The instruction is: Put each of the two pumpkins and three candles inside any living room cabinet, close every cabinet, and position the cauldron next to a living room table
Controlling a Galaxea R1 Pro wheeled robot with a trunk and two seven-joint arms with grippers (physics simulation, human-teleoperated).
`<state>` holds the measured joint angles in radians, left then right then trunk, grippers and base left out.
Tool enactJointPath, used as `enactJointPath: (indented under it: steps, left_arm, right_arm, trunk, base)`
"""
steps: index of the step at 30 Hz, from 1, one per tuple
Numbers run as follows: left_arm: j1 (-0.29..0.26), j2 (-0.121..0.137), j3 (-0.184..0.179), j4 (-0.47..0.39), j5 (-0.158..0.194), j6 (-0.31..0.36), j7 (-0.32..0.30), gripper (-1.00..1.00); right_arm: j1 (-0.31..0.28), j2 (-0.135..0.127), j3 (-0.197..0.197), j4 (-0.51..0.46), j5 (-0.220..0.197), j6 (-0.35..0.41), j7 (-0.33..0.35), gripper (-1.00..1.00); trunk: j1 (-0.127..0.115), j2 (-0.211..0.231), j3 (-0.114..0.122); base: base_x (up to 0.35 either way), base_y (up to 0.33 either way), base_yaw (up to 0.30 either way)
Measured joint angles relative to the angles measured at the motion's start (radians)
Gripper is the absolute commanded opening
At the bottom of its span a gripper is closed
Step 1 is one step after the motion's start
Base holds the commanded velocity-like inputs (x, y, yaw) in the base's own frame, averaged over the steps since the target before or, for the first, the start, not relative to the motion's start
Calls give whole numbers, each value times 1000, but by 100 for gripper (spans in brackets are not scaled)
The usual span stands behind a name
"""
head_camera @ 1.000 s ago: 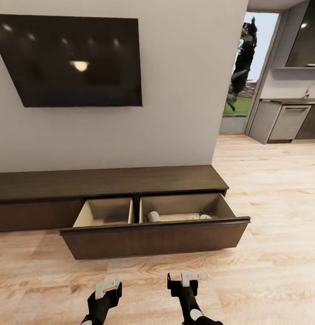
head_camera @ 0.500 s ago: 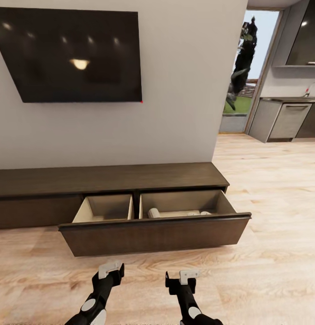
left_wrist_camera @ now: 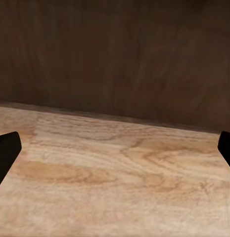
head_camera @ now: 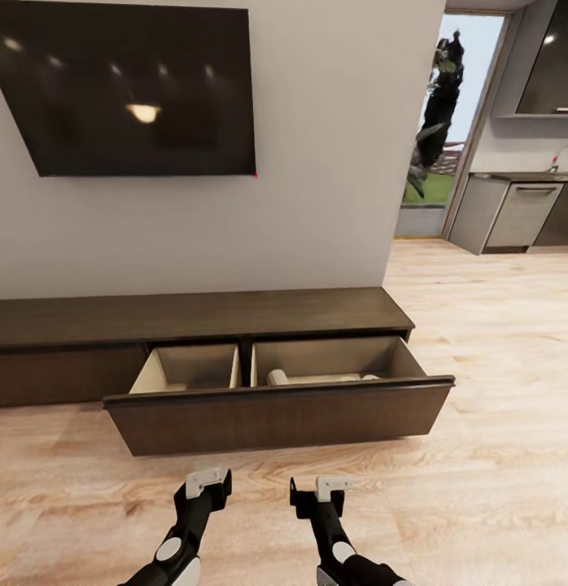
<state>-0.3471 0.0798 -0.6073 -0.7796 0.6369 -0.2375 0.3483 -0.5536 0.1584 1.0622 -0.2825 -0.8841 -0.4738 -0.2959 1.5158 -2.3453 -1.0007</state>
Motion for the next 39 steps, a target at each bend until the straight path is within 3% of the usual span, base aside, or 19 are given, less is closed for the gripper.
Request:
enactJointPath:
  steps: [11,39]
  left_arm:
    - [0,3,5,1,0,-35,13,100]
    - [0,2,4,7,0,-40,15,100]
  right_arm:
    - [0,0,-3,-44,-2,-1,-5,100]
    - [0,-2,-5,-47,-6,2,-1,100]
  trunk:
    - [4,-7,-3]
    - [4,-7,-3]
  base:
    - [7,0,0]
    - [178,0,0]
